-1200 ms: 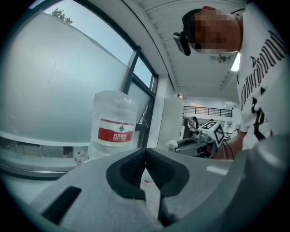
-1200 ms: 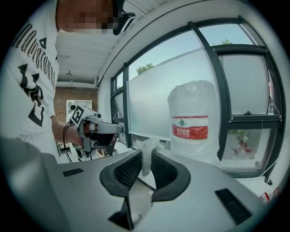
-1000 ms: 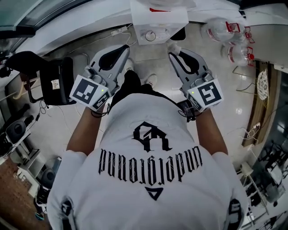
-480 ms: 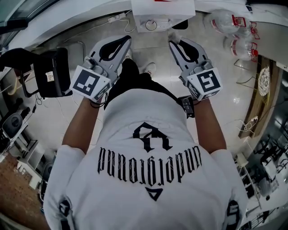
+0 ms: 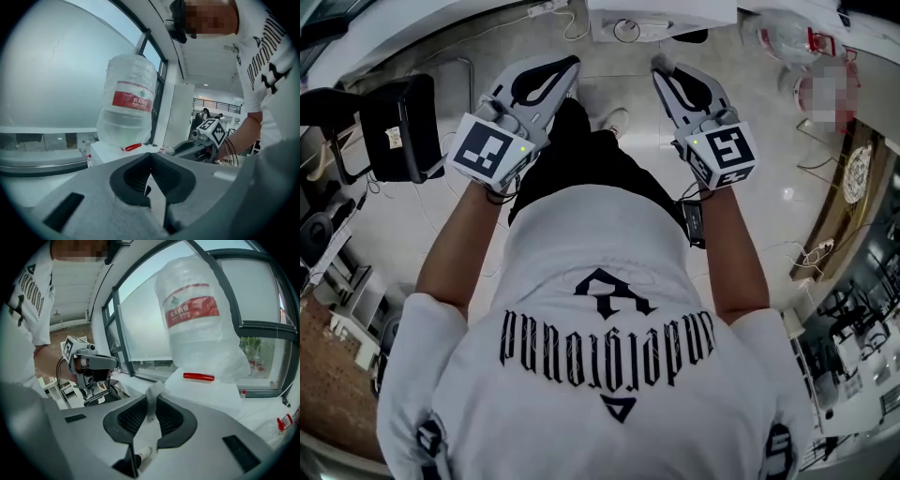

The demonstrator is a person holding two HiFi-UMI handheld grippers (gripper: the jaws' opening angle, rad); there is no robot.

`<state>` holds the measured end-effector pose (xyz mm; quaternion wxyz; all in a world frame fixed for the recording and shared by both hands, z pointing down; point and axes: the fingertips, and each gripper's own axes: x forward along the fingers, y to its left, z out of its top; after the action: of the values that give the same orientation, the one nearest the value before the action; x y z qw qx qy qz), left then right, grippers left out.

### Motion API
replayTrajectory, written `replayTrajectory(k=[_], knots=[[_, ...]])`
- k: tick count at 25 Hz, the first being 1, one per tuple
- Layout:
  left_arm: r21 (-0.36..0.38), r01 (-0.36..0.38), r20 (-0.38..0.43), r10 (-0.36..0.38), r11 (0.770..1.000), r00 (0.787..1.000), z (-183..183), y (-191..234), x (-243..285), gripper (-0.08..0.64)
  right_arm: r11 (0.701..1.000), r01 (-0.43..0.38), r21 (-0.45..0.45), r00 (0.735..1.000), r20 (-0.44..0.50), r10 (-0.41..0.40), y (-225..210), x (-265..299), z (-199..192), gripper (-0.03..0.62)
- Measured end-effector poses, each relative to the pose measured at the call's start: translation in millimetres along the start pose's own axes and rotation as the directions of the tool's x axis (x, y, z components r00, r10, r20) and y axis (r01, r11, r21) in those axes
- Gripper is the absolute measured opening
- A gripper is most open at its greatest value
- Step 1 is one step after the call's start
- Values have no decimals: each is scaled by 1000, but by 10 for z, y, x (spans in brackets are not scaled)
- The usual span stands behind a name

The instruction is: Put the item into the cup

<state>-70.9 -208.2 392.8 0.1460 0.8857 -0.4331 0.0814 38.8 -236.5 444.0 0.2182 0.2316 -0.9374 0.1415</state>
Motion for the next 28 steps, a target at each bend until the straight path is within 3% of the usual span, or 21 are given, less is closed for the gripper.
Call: replayTrajectory(k=[10,16,22,28], knots=[[-28,21,-60,-23,999,998,-511,220,246,12,999,-36,5,997,-66,37,-72,478,-435,66],[9,65,-93,-63,998,994,-866,254,432,12,999,-46,23,994,-96,48,-166,754,-714,66],[-62,-3,-99,-3,998,995,-1228,497,538,12,999,-40,28,991,-124,43,-251,974,-1025,66],[-69,5,-122,-13,998,993,-1568,578,706,12,999,-25,40,989,-147,31,-432,1166,-1317,66]])
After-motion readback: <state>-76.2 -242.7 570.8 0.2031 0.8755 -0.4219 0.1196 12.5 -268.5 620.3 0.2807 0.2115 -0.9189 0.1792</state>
